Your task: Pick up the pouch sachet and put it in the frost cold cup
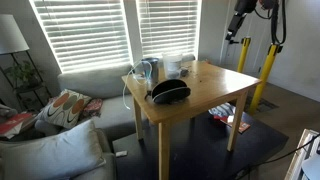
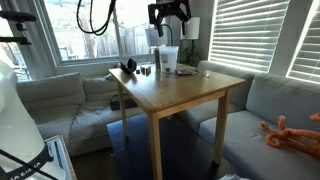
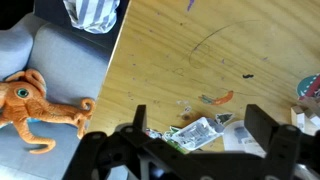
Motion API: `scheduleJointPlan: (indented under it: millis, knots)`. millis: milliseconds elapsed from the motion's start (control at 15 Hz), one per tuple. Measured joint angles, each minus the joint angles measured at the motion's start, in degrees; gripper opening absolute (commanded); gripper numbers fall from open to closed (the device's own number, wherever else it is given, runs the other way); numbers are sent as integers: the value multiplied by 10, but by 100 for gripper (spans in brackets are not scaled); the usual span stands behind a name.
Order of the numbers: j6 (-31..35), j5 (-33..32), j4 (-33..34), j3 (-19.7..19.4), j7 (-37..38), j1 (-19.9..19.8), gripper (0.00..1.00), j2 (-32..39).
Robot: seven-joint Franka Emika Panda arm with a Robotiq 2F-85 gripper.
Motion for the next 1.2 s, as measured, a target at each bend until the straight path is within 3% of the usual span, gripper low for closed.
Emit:
scheduleJointPlan:
  millis: [1000, 1200]
  knots:
    - [0, 0, 0, 0, 0, 0, 100, 0]
    - [7, 36, 8, -11, 0, 0, 100, 7]
